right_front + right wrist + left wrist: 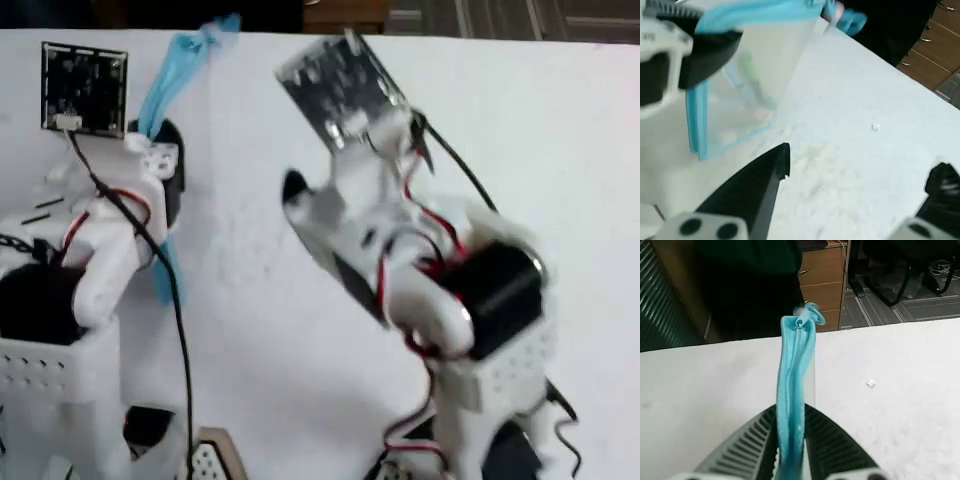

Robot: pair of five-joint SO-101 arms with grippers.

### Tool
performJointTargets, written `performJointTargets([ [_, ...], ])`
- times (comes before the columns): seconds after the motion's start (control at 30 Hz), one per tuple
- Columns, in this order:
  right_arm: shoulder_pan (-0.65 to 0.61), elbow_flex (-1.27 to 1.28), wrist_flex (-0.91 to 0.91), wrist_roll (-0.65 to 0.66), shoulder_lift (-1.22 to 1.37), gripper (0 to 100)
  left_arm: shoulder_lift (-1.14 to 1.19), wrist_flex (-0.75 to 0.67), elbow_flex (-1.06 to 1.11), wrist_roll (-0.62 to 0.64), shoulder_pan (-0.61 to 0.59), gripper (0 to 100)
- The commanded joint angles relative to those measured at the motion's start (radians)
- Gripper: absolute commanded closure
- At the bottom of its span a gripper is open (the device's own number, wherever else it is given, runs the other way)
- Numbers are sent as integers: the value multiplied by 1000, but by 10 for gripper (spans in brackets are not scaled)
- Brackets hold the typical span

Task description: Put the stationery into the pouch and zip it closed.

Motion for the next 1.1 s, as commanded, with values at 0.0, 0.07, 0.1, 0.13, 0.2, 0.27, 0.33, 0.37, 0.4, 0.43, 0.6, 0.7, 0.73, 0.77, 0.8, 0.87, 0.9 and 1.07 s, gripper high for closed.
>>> performJointTargets([
  [0.0, 54, 127, 16, -5, -148, 587, 10, -31, -80, -2, -2, 977],
  [0.07, 125, 212, 16, -44, -217, 628, 18, -35, -74, -6, -2, 977],
  [0.1, 165, 253, 16, -61, -248, 661, 24, -29, -71, -6, -2, 977],
  [0.13, 202, 298, 10, -72, -278, 701, 31, -20, -68, -3, -1, 977],
  [0.2, 269, 400, 1, -75, -337, 795, 38, 0, -52, -3, 16, 976],
  [0.27, 315, 509, -25, -81, -401, 902, 38, 23, -35, -6, 54, 976],
  [0.33, 343, 629, -67, -78, -470, 993, 28, 57, -18, -8, 91, 976],
  [0.37, 352, 697, -87, -78, -509, 972, 22, 71, -8, -8, 107, 976],
  [0.4, 358, 766, -108, -77, -552, 947, 15, 77, 8, -8, 114, 976],
  [0.43, 361, 832, -130, -75, -598, 940, 5, 78, 25, -8, 117, 976],
  [0.6, 354, 1168, -282, -72, -881, 981, -85, 71, 167, -9, 117, 976],
  [0.7, 354, 1363, -363, -72, -1069, 976, -159, 55, 284, -9, 125, 976],
  [0.73, 354, 1424, -383, -71, -1130, 976, -183, 46, 322, -9, 125, 972],
  [0.77, 354, 1481, -404, -63, -1185, 976, -209, 38, 358, -9, 125, 958],
  [0.8, 354, 1539, -421, -40, -1239, 976, -236, 31, 390, -9, 125, 935],
  [0.87, 360, 1648, -466, 15, -1339, 976, -289, 20, 443, -3, 125, 879],
  [0.9, 360, 1695, -499, 40, -1377, 976, -317, 20, 463, -2, 125, 856],
  [1.07, 394, 1803, -670, 66, -1354, 976, -456, 29, 562, -2, 116, 800],
])
